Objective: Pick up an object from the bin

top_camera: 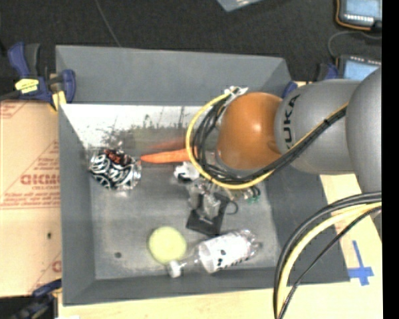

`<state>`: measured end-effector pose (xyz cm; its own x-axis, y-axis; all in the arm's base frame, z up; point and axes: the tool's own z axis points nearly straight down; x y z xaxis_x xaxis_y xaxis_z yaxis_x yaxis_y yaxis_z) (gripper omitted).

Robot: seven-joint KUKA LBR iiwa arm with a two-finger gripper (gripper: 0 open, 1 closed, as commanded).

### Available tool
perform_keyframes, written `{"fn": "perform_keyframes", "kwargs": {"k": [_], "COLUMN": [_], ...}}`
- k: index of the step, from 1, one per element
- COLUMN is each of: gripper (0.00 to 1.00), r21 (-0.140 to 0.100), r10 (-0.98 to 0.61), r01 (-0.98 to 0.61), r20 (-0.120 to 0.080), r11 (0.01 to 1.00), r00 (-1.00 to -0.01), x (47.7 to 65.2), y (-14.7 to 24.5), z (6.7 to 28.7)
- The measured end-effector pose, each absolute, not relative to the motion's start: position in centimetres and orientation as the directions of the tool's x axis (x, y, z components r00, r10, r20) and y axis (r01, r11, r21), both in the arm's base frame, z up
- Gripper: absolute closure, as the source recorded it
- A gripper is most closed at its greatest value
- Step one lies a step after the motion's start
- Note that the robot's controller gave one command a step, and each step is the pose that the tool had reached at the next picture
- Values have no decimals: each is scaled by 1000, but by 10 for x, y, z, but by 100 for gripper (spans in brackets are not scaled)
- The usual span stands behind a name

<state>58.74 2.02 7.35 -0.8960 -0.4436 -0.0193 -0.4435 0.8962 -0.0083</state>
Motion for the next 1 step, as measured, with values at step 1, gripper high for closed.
{"fn": "perform_keyframes", "kwargs": {"k": [1], "gripper": [100], "r21": [-8], "r10": [-465], "r01": [-465], "r20": [-19], "r11": [885], "r00": [-885], "x": [586], "y": [28], "z": [72]}}
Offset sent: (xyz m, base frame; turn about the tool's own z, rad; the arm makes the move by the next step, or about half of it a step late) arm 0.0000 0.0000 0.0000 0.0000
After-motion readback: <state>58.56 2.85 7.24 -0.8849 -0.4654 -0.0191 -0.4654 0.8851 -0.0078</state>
